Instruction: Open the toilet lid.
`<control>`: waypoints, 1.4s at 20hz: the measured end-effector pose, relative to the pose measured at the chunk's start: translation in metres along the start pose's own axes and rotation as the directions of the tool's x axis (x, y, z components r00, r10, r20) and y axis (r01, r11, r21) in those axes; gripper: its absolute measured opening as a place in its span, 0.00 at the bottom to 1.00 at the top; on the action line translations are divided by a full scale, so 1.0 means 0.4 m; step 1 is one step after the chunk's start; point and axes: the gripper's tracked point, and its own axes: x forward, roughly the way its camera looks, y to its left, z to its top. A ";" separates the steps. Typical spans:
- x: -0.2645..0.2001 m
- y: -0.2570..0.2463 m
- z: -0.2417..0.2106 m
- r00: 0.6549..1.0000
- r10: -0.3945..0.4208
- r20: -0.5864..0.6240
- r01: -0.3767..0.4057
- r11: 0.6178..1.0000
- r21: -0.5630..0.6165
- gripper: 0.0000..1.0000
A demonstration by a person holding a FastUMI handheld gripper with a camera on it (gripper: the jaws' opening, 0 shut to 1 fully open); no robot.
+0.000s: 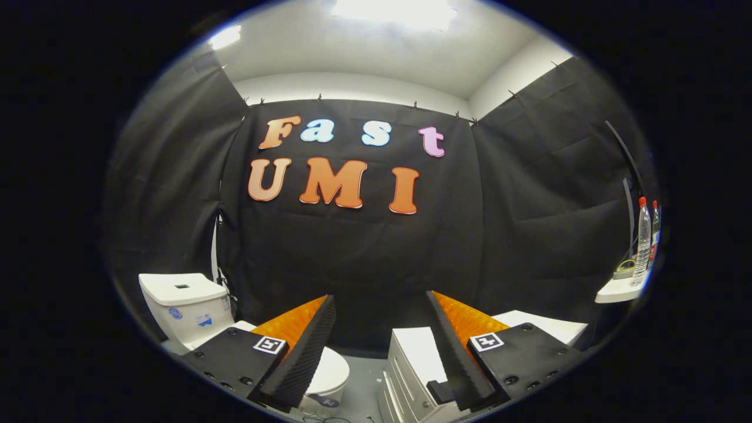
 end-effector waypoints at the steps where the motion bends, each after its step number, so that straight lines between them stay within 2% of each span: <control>1: 0.026 0.035 0.013 1.000 0.016 0.015 -0.016 1.000 0.012 0.98; 3: 0.081 0.089 0.011 0.999 0.027 0.026 -0.028 0.999 0.031 0.98; 6: 0.124 0.159 -0.053 1.000 0.019 0.000 -0.019 0.995 0.098 0.98; 9: 0.102 0.228 -0.205 0.993 0.028 -0.113 -0.008 0.985 0.175 0.98; 11: 0.088 0.244 -0.284 0.989 0.015 -0.147 0.022 0.968 0.248 0.98; 14: 0.058 0.254 -0.409 0.977 -0.019 -0.212 0.081 0.954 0.290 0.99; 17: 0.011 0.241 -0.542 0.951 -0.057 -0.303 0.185 0.891 0.415 0.99; 19: -0.040 0.224 -0.633 0.919 -0.062 -0.389 0.259 0.838 0.480 0.98; 22: -0.044 0.182 -0.707 0.894 -0.136 -0.427 0.378 0.741 0.555 0.98; 25: -0.072 0.201 -0.777 0.873 -0.082 -0.481 0.417 0.637 0.649 0.98; 28: -0.080 0.214 -0.850 0.843 -0.020 -0.537 0.447 0.582 0.680 0.98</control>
